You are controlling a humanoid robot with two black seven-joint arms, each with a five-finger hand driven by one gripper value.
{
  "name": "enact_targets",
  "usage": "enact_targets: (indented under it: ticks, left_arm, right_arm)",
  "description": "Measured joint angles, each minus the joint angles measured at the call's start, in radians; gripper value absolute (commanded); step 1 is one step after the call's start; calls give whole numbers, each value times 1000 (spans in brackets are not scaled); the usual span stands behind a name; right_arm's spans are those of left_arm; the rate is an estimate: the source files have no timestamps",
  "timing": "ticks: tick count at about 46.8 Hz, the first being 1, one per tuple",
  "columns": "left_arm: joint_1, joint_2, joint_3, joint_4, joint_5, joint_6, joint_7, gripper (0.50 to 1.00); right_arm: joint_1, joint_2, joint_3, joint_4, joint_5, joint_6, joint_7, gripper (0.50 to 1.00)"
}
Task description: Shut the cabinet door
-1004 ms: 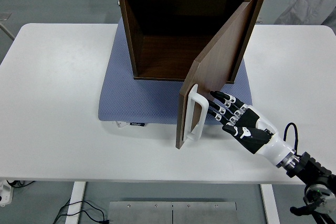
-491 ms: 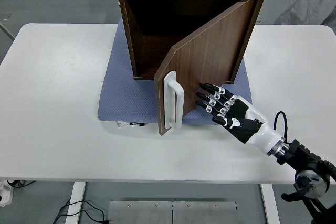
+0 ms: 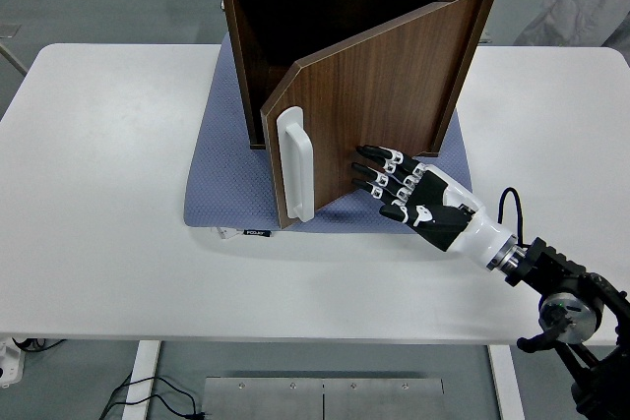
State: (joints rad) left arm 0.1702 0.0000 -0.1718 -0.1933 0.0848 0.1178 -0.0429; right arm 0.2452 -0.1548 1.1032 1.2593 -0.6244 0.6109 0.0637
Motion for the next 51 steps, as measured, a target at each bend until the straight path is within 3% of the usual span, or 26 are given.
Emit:
enact_targets:
  ticks: [40,51]
  left_arm:
    - [0,0,0,0,0,0,0,1000]
    - [0,0,0,0,0,0,0,1000]
  right_arm:
    - [201,1,-116,-90,2,0,1,1000]
    - [278,41,-129,-155,9,0,1,1000]
